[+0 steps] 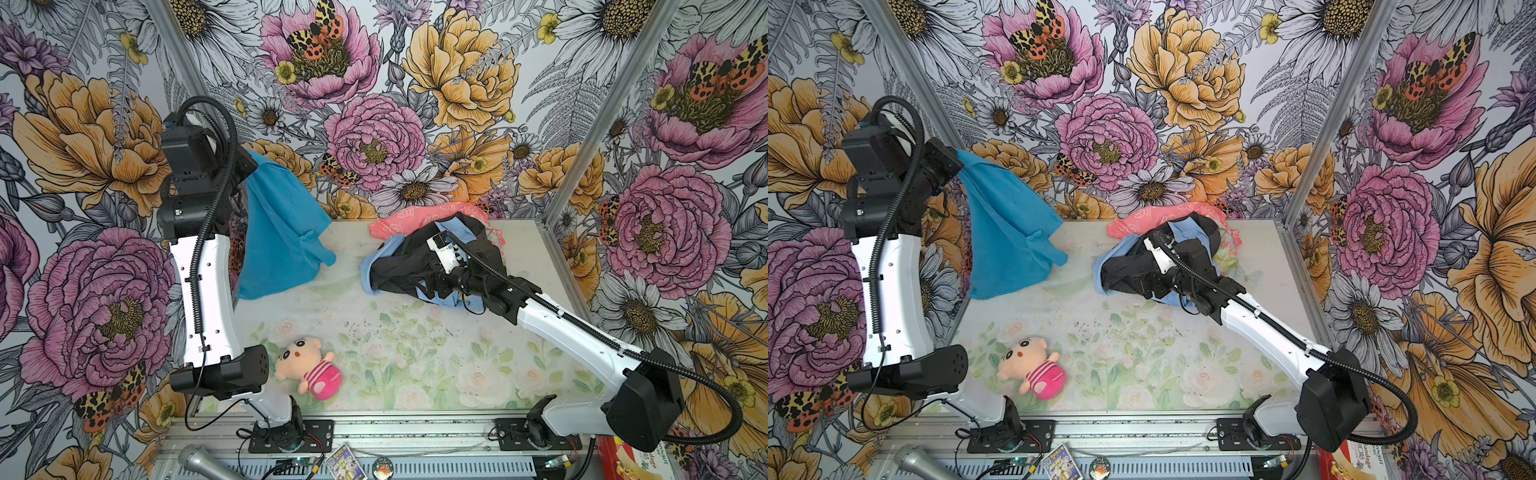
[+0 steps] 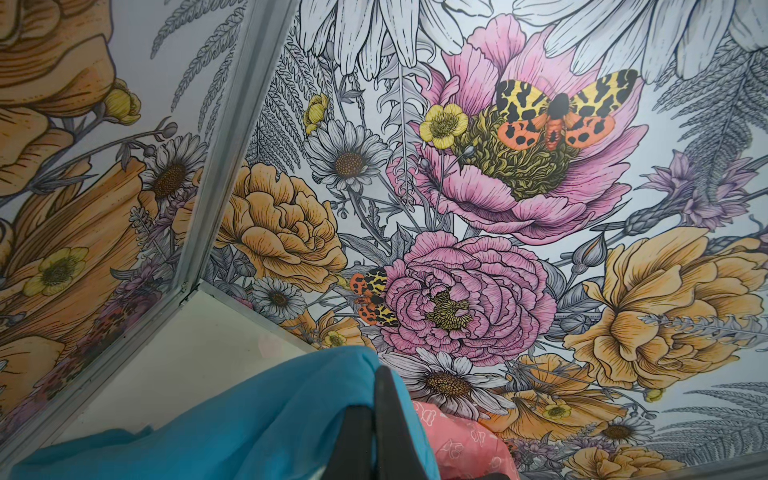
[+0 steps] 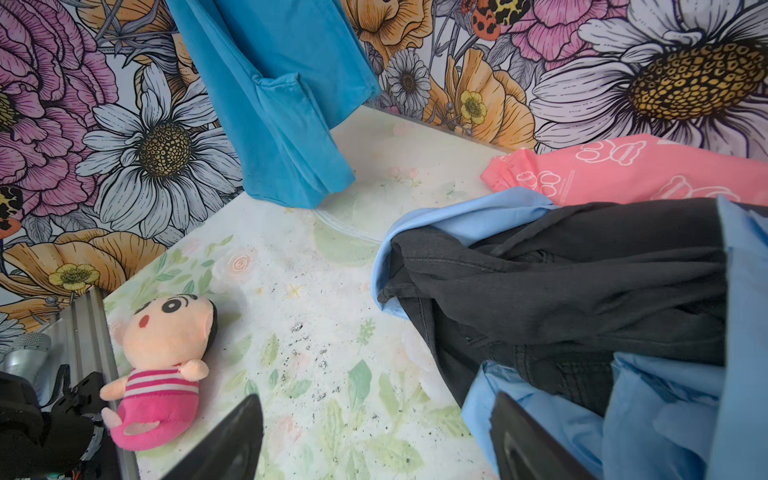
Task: Pick out a specific cloth from the pile
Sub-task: 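Lower the teal shirt onto the table beside the pile with the left gripper, then open the left gripper to release the teal shirt on the table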
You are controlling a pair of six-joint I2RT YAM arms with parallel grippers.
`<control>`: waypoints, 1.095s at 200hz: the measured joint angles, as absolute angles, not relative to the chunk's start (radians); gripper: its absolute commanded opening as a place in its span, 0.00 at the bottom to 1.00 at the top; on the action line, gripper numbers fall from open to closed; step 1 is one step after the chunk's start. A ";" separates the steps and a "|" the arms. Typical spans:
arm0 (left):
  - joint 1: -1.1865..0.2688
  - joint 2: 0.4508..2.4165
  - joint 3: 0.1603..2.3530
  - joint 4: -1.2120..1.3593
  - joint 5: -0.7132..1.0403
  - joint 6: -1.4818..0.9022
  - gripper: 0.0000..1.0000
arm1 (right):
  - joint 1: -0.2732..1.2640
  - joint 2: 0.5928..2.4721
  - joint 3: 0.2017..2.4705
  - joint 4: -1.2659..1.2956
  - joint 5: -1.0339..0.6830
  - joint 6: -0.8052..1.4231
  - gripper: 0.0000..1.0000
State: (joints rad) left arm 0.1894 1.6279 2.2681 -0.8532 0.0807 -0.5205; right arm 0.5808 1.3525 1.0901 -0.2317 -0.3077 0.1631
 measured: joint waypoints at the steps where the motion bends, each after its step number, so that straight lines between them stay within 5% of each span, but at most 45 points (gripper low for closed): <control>1: 0.189 1.628 2.267 -0.853 0.081 -0.521 0.00 | 0.581 1.353 1.090 -0.232 -0.308 0.163 0.86; 127: 0.338 1.346 1.683 -0.840 0.072 -0.488 0.00 | 0.568 1.351 1.090 -0.231 -0.300 0.163 0.86; 219: 0.279 1.268 1.381 -0.855 0.014 -0.456 0.00 | 0.568 1.351 1.090 -0.231 -0.301 0.163 0.86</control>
State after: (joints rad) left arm 0.2790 1.2678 1.3811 -0.8551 0.0135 -0.4561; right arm 0.5678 1.3506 1.0901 -0.2310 -0.3008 0.1627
